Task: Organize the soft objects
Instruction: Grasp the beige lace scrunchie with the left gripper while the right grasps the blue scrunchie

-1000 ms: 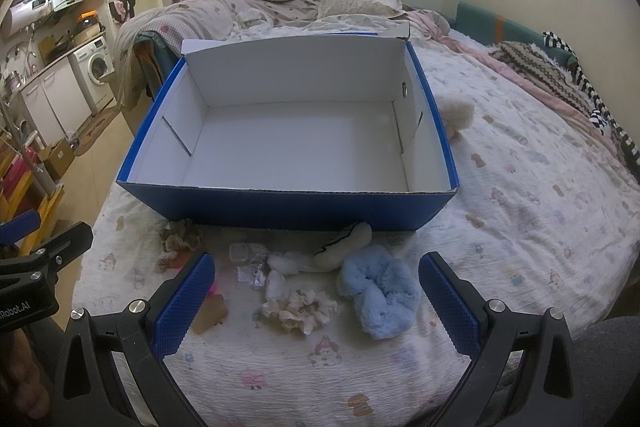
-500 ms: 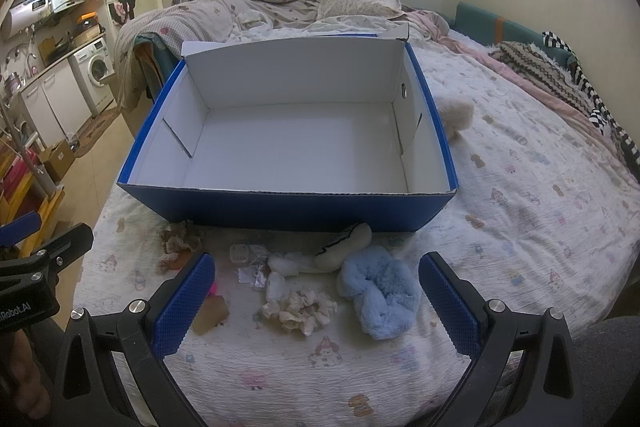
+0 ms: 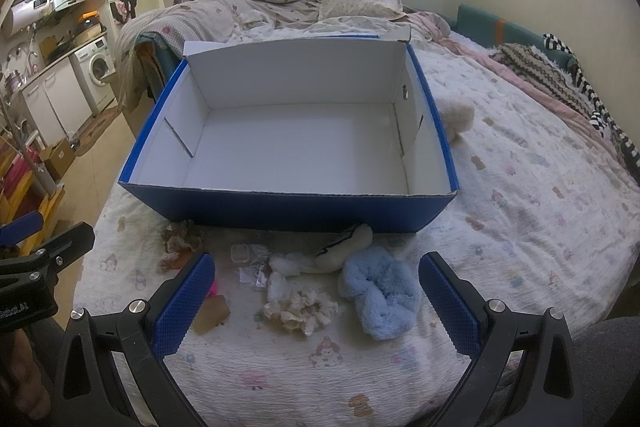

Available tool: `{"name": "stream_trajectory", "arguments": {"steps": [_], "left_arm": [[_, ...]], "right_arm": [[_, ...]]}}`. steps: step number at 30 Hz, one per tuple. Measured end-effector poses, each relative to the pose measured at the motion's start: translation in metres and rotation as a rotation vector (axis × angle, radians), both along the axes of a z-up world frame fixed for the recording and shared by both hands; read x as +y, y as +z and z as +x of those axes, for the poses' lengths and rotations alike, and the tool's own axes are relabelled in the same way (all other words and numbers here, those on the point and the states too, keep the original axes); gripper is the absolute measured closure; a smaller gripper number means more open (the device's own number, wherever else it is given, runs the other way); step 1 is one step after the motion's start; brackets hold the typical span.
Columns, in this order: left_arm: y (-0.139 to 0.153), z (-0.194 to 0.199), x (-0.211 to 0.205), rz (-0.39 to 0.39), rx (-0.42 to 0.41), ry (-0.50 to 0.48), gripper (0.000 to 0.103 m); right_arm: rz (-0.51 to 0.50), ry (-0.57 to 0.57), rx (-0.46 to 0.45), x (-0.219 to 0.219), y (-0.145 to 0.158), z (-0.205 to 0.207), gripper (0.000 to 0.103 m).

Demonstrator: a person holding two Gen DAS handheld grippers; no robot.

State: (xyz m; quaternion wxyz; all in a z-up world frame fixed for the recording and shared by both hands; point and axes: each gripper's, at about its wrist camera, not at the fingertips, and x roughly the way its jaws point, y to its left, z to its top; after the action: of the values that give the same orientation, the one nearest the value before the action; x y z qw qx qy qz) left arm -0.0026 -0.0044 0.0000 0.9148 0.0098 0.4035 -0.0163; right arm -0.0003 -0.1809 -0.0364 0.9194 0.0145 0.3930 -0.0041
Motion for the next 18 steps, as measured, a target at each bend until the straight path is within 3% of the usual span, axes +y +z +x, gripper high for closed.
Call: {"name": "stream_trajectory", "arguments": {"steps": [8,12,18], "left_arm": [[0.016,0.000,-0.003,0.009,-0.021,-0.014,0.000],[0.021,0.009,0.002,0.005,0.009,0.006,0.000],[0.018,0.023,0.011,0.003,0.061,0.032,0.000]], "right_arm": [[0.059,0.062,0.009,-0.005,0.022,0.002,0.000],[0.117,0.068,0.080,-0.016,0.024,0.014,0.000],[0.101,0.100,0.175,-0.027,0.018,0.034,0.000]]}}
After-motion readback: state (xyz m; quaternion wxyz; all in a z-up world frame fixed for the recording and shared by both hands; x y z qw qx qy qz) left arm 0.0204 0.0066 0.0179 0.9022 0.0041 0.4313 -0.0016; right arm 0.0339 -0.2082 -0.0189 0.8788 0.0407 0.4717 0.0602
